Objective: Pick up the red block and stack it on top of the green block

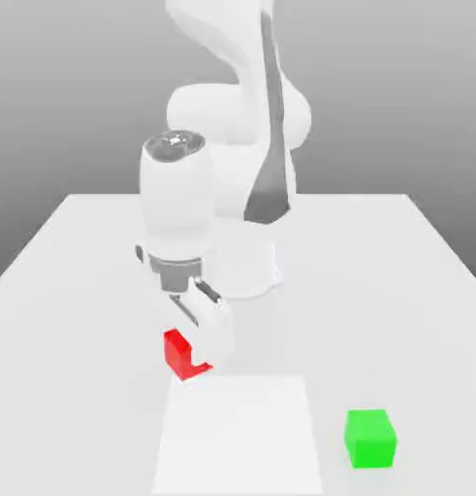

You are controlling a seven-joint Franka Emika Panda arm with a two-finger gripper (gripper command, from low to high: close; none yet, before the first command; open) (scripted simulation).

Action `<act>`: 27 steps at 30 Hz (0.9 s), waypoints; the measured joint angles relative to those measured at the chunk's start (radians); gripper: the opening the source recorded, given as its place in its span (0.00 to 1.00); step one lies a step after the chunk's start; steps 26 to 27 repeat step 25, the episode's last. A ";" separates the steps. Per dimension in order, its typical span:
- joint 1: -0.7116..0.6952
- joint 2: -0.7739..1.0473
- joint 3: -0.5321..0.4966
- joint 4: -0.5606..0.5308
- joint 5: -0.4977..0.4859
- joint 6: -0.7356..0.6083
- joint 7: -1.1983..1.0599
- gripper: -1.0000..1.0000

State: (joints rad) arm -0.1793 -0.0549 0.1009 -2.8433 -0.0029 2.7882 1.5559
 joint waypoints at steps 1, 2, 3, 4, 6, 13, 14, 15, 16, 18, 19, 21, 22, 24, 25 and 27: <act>0.040 0.012 0.019 0.033 -0.007 -0.021 -0.005 0.00; 0.079 0.027 0.036 0.067 -0.013 -0.042 -0.010 0.00; 0.116 0.042 0.052 0.103 -0.019 -0.063 -0.016 0.00; 0.144 0.058 0.077 0.139 -0.024 -0.084 -0.023 0.00; 0.210 0.089 0.119 0.211 -0.031 -0.125 -0.039 0.00; 0.314 0.281 0.120 0.319 -0.126 -0.044 0.001 0.00; 0.320 0.305 0.112 0.320 -0.140 -0.023 0.011 1.00; 0.320 0.305 0.112 0.320 -0.140 -0.023 0.011 1.00; 0.320 0.305 0.112 0.320 -0.140 -0.023 0.011 1.00; 0.320 0.305 0.112 0.320 -0.140 -0.023 0.011 1.00; 0.320 0.305 0.112 0.320 -0.140 -0.023 0.011 1.00; 0.320 0.304 0.112 0.321 -0.140 -0.024 0.010 1.00; 0.314 0.280 0.121 0.319 -0.126 -0.046 0.000 1.00; 0.309 0.218 0.132 0.316 -0.085 -0.103 -0.029 1.00; 0.307 0.184 0.138 0.314 -0.065 -0.134 -0.044 1.00; 0.307 0.184 0.138 0.314 -0.065 -0.134 -0.044 1.00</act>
